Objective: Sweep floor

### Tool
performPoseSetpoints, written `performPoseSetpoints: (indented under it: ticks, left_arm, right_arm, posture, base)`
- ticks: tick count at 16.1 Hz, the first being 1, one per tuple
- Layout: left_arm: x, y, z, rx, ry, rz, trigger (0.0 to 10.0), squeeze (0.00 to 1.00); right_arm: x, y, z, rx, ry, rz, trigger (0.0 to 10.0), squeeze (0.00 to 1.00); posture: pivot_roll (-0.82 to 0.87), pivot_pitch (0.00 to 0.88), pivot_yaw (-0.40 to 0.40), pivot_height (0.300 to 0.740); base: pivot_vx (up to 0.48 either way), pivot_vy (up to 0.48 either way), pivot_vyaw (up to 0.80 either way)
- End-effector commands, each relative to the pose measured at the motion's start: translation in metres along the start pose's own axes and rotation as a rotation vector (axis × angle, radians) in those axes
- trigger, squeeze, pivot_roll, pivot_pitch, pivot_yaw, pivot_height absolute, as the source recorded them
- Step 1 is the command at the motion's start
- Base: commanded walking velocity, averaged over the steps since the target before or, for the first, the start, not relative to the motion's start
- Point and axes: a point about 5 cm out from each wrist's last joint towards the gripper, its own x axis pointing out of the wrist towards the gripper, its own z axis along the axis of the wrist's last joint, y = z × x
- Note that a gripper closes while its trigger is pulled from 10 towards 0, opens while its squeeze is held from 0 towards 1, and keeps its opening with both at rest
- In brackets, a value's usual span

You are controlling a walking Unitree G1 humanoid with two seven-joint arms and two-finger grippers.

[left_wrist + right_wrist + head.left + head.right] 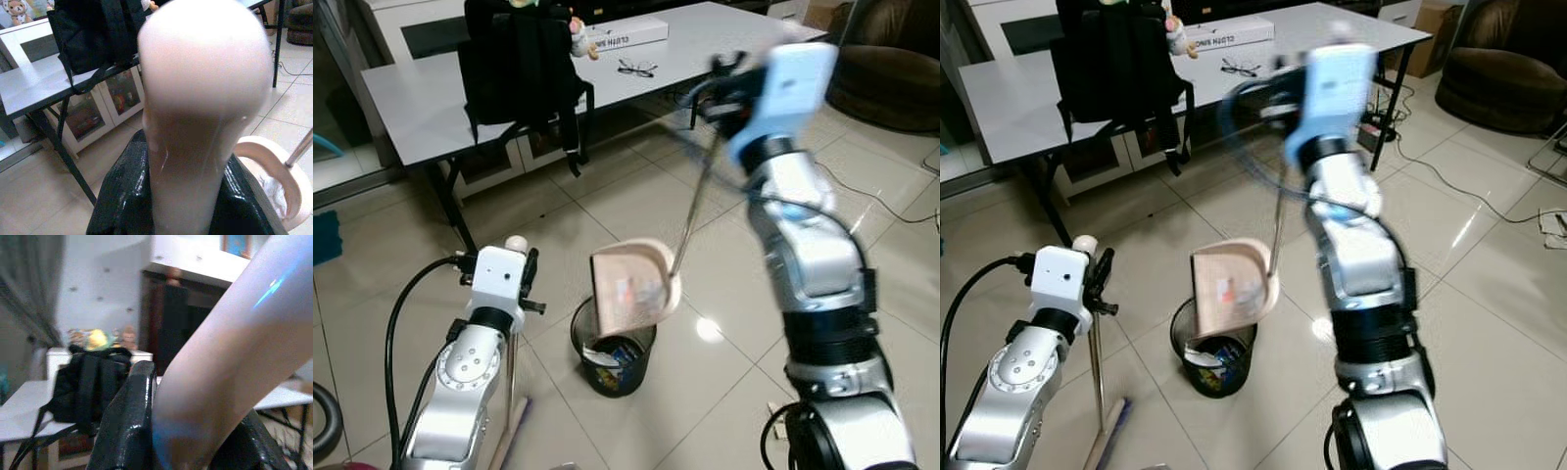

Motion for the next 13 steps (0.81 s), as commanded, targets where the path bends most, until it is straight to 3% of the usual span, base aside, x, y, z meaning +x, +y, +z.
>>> performPoseSetpoints:
  ticks: [1,5,8,13]
  left_arm:
    - [0.001,0.002,0.004,0.029,-0.021,0.007,10.0,0.00]
    - [0.000,0.002,0.004,0.030,-0.020,0.005,10.0,0.00]
    - [0.001,0.002,0.004,0.033,-0.022,0.000,10.0,0.00]
    - [-0.001,0.002,0.003,0.040,-0.017,-0.008,10.0,0.00]
  right_arm:
    - [0.000,0.011,0.008,-0.025,-0.056,0.055,10.0,0.00]
    - [-0.009,0.036,0.004,-0.089,-0.091,0.181,10.0,0.00]
    - [-0.022,0.062,0.009,-0.204,-0.198,0.303,10.0,0.00]
    - [-0.041,0.100,0.002,-0.167,-0.218,0.477,10.0,0.00]
  posture:
    - [-0.04,0.000,0.023,0.740]
    - [-0.04,0.000,0.022,0.740]
    - [-0.04,0.000,0.028,0.740]
    - [-0.03,0.000,0.023,0.740]
  base:
    - [0.000,0.000,0.00]
    - [0.000,0.000,0.00]
    - [0.000,0.000,0.00]
    - [0.000,0.000,0.00]
